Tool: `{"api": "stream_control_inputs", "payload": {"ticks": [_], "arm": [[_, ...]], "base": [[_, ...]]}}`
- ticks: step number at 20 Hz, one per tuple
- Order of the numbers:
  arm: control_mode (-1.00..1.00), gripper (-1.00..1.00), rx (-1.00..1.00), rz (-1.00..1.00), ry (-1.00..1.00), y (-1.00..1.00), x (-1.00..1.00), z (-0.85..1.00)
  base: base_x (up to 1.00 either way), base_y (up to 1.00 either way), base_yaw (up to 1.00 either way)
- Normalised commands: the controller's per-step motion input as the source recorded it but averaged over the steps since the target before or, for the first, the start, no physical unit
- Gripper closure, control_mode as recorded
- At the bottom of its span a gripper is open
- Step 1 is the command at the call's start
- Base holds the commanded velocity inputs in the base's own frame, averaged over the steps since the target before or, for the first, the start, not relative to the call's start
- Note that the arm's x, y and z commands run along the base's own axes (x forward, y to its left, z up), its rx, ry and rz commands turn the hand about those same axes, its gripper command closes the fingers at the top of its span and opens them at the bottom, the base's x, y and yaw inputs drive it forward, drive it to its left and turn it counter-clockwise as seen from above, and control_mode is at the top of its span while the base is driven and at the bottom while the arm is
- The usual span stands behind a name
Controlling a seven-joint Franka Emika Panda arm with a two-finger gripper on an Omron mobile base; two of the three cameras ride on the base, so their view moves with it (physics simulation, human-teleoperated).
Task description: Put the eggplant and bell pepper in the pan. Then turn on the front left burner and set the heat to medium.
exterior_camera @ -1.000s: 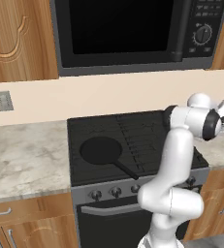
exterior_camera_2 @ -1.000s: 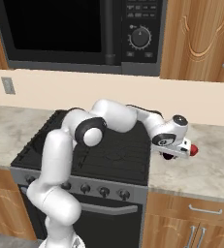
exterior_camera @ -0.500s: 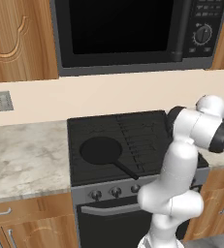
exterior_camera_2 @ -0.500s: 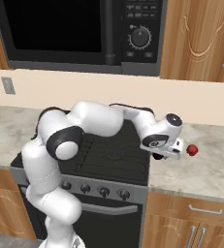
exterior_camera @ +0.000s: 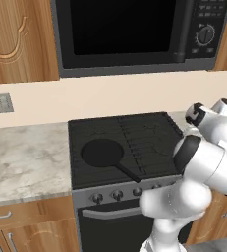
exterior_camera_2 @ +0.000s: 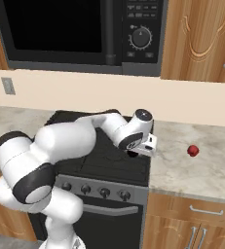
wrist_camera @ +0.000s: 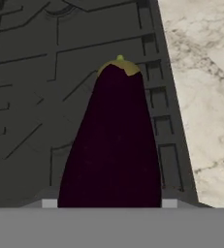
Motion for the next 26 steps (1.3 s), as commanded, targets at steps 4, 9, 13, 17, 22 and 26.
{"api": "stream_control_inputs", "payload": {"ticks": [4, 9, 13, 17, 22, 26], "arm": [[-1.0, 1.0, 0.0, 0.0, 0.0, 0.99, -0.4, 0.44], [-1.0, 1.0, -0.03, 0.0, 0.0, 1.0, -0.21, 0.27], [-1.0, 1.0, -0.02, 0.0, 0.0, 1.0, -0.02, 0.09], [-1.0, 1.0, 0.0, 0.02, 0.0, 1.0, 0.0, 0.28], [-1.0, 1.0, 0.0, 0.06, 0.0, 0.96, 0.05, 0.16], [-1.0, 1.0, -0.02, 0.07, 0.01, 0.91, 0.34, 0.0]], "base": [[0.0, 0.0, 0.0], [0.0, 0.0, 0.0], [0.0, 0.0, 0.0], [0.0, 0.0, 0.0], [0.0, 0.0, 0.0], [0.0, 0.0, 0.0]]}}
